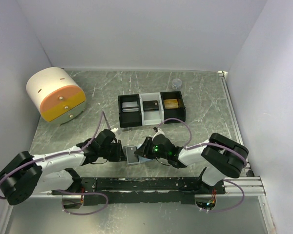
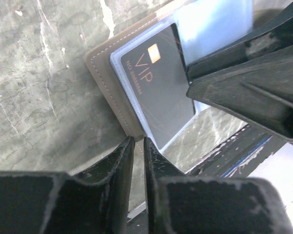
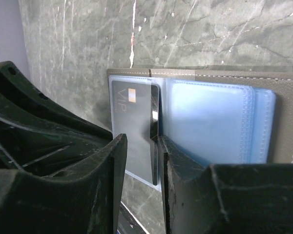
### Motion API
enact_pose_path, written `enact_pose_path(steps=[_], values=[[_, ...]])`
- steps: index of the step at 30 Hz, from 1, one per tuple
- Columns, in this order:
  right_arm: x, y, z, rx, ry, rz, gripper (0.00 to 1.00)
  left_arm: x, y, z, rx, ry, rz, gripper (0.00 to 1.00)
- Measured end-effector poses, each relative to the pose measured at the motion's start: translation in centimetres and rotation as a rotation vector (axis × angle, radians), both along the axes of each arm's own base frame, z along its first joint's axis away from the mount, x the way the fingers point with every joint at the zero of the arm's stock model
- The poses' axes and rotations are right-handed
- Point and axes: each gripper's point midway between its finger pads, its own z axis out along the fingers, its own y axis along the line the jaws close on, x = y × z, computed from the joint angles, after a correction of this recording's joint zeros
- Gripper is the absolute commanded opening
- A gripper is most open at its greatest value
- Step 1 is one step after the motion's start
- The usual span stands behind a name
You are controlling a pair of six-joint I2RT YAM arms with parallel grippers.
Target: Take the credit cards out of the card holder
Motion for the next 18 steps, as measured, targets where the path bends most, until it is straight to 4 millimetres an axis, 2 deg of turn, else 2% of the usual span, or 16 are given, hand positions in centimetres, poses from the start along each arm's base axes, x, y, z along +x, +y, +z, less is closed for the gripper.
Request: enact_pose_path(steps=[5,7,10,12,18], values=[[-0.1,-0.1,0.0,-0.004,0.003,0.000,0.33,0.9,-0.2,2.1,-0.048,-0.061,0.039,0.50],[-0.1,-0.1,0.0,-0.004,0.003,0.000,0.33,1.3,-0.4,3.3,-0.080,-0.092,0.062,0.53],[-0.1,-0.1,0.0,-0.003,0.004,0.000,0.33,1.8,-0.6,4.4,-0.115,-0.118,0.086,0.49],[-0.1,-0.1,0.0,-0.003,0.004,0.000,0.33,1.9,-0.8,4.4,-0.123,-0.113,0.093,0.45],[-0.1,-0.1,0.1,0.000,0.007,-0.004,0.33,1.4,-1.0,1.6,-0.108,-0.040,0.110,0.27]])
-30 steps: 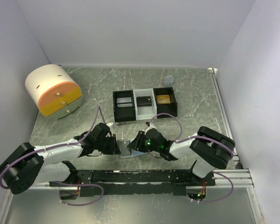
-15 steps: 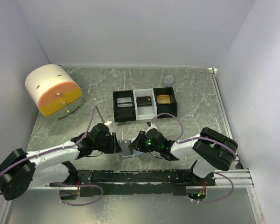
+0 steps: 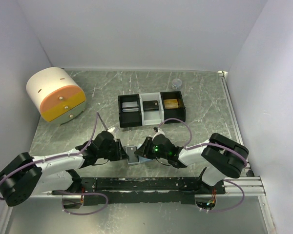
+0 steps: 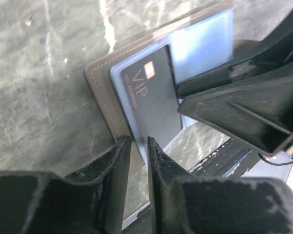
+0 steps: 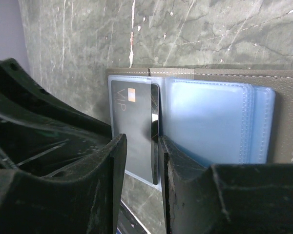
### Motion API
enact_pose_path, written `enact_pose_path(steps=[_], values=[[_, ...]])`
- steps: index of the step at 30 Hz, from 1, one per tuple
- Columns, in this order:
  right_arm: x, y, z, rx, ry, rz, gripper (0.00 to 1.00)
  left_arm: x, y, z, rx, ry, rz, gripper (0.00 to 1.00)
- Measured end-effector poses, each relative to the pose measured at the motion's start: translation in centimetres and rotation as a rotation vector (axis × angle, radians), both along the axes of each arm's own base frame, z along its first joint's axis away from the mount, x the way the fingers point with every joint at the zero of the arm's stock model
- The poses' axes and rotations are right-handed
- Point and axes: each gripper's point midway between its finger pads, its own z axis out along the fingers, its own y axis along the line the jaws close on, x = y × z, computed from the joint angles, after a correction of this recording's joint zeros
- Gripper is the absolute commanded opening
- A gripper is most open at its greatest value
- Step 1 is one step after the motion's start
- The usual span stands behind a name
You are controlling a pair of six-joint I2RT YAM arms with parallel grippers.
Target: Take the credit cards out of the card holder
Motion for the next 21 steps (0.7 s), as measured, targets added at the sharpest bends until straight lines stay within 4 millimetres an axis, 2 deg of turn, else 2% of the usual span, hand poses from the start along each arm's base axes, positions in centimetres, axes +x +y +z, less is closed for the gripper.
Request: enact_pose_path(steps=[4,12,16,21], values=[[0.0,0.1,0.0,0.004,0.002,-0.001,0.33,-0.8,0.5,-1.6,0.012,0.050,0.017,0.24],[-0.1,0.0,-0.2,-0.002,0.004,0.001,0.27,-0.7,0.6,-1.7,0.019,0.048,0.028,0.22],[-0.2,-0.1,-0.3,-0.008,0.002,0.009,0.17,-0.7,0.6,-1.7,0.020,0.048,0.028,0.21],[-0.6,-0.2,-0.4,-0.008,0.014,0.025,0.12,-0.7,0.5,-1.7,0.020,0.045,0.021,0.17]])
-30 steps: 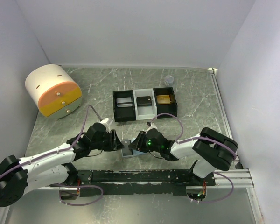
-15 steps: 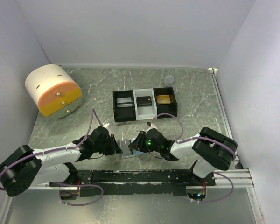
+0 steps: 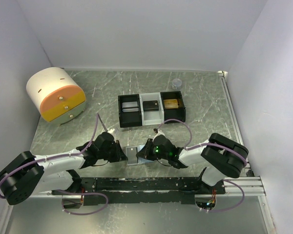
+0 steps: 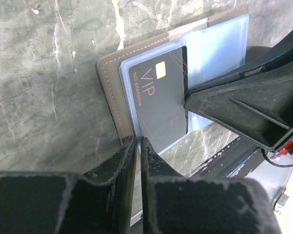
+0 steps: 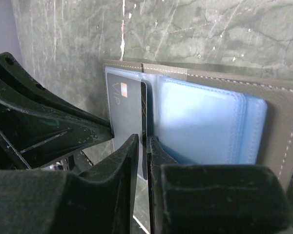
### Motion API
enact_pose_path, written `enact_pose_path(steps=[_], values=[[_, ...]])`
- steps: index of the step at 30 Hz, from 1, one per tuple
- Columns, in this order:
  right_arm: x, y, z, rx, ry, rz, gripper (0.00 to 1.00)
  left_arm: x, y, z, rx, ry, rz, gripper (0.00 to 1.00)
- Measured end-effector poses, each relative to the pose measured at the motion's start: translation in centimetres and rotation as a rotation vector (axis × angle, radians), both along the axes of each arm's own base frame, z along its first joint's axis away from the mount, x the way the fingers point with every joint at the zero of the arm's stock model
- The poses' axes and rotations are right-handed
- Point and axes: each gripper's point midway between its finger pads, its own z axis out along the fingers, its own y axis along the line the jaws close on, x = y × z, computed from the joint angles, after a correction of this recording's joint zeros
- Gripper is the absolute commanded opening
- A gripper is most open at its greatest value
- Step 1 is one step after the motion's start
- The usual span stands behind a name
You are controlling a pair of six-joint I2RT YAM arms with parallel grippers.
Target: Take the credit cards out of the card holder
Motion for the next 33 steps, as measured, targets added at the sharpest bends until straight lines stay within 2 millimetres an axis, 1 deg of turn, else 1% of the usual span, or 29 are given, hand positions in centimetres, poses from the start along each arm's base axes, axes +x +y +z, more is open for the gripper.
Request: enact_pose_path(steps=[1,3,6,13,21,25,28,33], values=[[-0.1,0.0,0.0,0.002,0.002,0.003,0.10,0.0,0.0,0.0,0.001,0.000,-0.003,0.16],[-0.3,-0.1,0.0,0.007,0.005,0.009,0.04,0.0,0.0,0.0,0.007,-0.002,-0.011,0.13],[-0.6,-0.2,0.0,0.012,0.010,0.014,0.00,0.0,0.0,0.0,0.021,0.000,-0.020,0.10],[-0.7,-0.2,0.5,0.030,0.008,0.013,0.00,0.0,0.1,0.0,0.038,0.000,-0.032,0.07],[-0.4,-0.7,0.9,0.016,-0.001,-0.009,0.00,0.0,0.2,0.1,0.055,-0.002,-0.037,0.07],[-0.3,-1.1,0.8,0.000,-0.001,-0.023,0.00,0.1,0.3,0.0,0.060,-0.002,-0.037,0.12],[-0.3,-1.2,0.7,-0.008,0.001,-0.026,0.00,0.1,0.2,0.2,0.055,-0.008,-0.038,0.17],[-0.4,-1.3,0.2,-0.017,0.008,-0.027,0.00,0.2,-0.1,1.1,0.027,-0.032,-0.048,0.30]])
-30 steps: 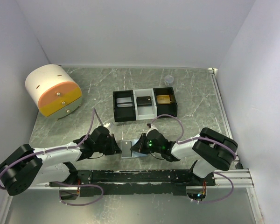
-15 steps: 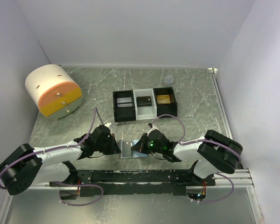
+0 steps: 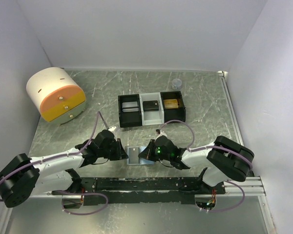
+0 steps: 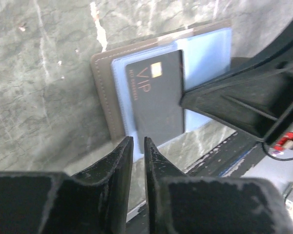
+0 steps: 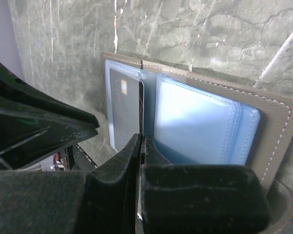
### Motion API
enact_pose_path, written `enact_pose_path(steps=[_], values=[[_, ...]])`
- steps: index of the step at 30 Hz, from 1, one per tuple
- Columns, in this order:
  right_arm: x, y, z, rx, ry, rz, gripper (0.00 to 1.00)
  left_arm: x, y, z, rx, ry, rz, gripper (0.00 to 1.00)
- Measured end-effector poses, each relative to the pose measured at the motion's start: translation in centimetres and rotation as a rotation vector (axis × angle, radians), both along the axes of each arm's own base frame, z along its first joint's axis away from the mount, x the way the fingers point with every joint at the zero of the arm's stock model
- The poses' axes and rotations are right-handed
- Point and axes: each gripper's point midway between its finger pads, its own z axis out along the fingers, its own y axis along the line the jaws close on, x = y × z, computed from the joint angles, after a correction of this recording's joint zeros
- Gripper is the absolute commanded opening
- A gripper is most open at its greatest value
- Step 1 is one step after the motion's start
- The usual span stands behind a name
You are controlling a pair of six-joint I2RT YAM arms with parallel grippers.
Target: Take the credit cards out of the card holder
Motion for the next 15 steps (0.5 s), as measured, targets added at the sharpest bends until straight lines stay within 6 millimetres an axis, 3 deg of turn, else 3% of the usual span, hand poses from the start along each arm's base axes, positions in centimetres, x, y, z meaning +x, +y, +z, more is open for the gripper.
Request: enact_pose_path(steps=[5,8,11,15], values=[[0.0,0.2,-0.4,0.004,0.012,-0.003,0.00,0.5,-0.9,1.9,-0.050,-0.037,-0.015,0.41],[0.0,0.2,-0.5,0.004,0.016,-0.006,0.00,0.8,-1.4,2.7,-0.065,-0.054,-0.028,0.43],[0.0,0.2,-0.5,0.005,0.017,-0.008,0.00,0.8,-1.7,2.3,-0.052,-0.039,-0.046,0.41],[0.0,0.2,-0.5,0.006,0.020,-0.009,0.00,0.2,-1.7,0.2,-0.003,0.015,-0.064,0.37]])
